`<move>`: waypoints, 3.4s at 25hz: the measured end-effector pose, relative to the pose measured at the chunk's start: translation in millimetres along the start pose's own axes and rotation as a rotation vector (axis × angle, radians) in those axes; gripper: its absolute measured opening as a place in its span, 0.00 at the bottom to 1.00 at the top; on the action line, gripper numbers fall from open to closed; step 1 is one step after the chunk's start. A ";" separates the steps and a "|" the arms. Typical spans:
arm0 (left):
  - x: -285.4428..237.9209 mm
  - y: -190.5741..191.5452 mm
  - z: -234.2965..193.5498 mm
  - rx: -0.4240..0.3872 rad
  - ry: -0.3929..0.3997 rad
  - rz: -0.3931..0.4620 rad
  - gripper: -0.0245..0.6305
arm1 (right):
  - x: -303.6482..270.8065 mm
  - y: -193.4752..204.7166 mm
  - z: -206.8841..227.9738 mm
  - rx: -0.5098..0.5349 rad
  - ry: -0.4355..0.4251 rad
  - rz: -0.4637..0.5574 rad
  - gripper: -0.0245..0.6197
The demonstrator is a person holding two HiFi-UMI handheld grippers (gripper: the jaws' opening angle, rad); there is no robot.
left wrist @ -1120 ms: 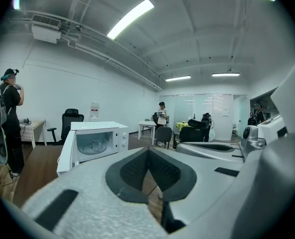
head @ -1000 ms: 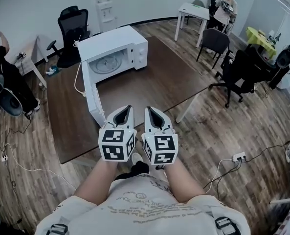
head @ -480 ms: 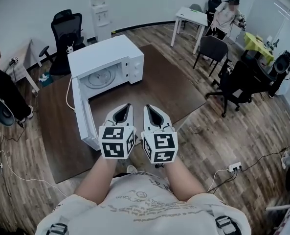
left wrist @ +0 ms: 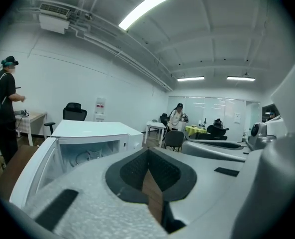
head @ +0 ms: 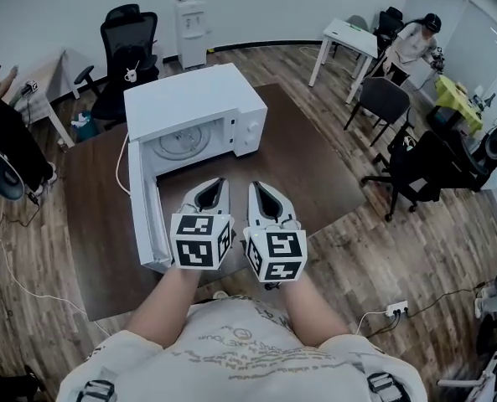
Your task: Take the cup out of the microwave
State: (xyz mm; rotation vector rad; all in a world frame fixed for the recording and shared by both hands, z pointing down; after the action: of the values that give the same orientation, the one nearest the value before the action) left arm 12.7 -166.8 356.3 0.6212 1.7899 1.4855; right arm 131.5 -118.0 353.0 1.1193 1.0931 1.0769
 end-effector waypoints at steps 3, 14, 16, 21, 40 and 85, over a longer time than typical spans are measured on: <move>-11.4 4.3 -17.8 0.010 -0.019 -0.016 0.06 | -20.0 3.6 -1.3 -0.003 -0.007 -0.012 0.05; -32.3 31.0 -55.8 0.066 -0.085 -0.106 0.06 | -61.0 27.8 -8.6 -0.033 -0.044 -0.097 0.05; -36.1 37.0 -59.9 0.074 -0.097 -0.124 0.06 | -67.1 32.4 -9.1 -0.037 -0.058 -0.106 0.05; -48.9 43.8 -72.1 0.097 -0.134 -0.128 0.06 | -92.0 37.6 -3.9 -0.051 -0.059 -0.130 0.05; -124.2 72.0 -116.4 0.163 -0.296 -0.178 0.06 | -164.3 50.6 28.4 -0.002 -0.146 -0.243 0.05; -263.8 137.2 -210.7 0.071 -0.323 -0.220 0.19 | -213.9 79.2 129.2 0.091 -0.027 -0.376 0.06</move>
State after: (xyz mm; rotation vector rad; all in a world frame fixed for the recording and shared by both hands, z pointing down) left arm 3.8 -465.7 564.6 0.6375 1.6068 1.1094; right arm 222.7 -335.9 466.6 0.9465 1.2803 0.7211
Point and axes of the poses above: the fingertips, and each gripper's own axes: x backward along the fingers, z to its right, y out of its underside, the point moved 8 cm from there along x, backward along the fingers, and after that the axes turned 5 degrees about -x, right-handed, at the moved point
